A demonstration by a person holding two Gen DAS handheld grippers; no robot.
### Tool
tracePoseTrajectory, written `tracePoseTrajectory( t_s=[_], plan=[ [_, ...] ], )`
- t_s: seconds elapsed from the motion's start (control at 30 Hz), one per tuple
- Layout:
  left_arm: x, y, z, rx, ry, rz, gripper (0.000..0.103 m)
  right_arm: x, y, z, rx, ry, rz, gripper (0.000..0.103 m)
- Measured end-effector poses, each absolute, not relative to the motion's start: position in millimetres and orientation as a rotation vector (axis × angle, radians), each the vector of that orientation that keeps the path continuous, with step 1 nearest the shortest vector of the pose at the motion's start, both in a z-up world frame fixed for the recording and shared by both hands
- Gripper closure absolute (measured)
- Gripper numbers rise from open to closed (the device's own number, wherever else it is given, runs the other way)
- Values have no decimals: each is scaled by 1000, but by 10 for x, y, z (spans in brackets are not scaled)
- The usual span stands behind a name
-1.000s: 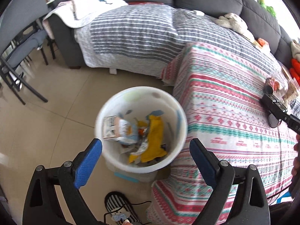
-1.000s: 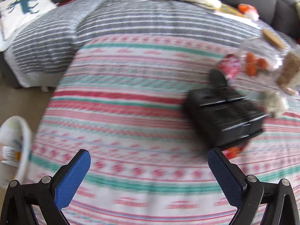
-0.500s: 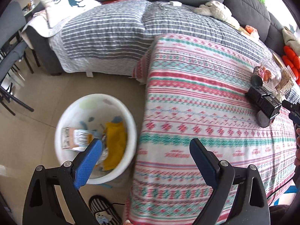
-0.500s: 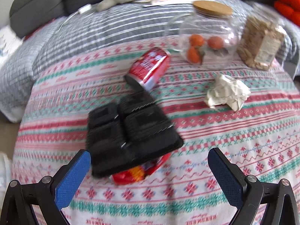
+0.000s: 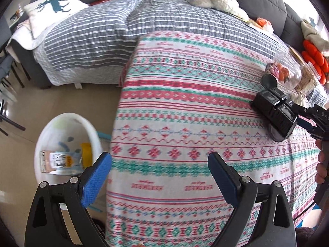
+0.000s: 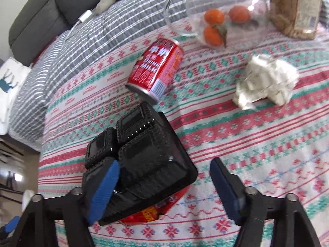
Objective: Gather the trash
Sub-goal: 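Grasp the black plastic tray with the right tool while the left tool approaches the red can, then grasp the red can with the left tool and lift it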
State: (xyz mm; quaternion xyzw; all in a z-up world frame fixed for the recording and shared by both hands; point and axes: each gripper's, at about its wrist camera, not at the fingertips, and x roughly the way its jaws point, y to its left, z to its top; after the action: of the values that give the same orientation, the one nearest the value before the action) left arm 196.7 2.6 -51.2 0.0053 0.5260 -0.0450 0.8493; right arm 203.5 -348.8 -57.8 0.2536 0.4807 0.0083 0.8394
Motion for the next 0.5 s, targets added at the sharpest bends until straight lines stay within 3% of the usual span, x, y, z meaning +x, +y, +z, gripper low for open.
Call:
tracePoseTrajectory(
  t_s=[0.5],
  plan=[
    [1961,-703,-548,51,1103,-244,7,1548,-3909,-165,592,883,-6,37]
  ],
)
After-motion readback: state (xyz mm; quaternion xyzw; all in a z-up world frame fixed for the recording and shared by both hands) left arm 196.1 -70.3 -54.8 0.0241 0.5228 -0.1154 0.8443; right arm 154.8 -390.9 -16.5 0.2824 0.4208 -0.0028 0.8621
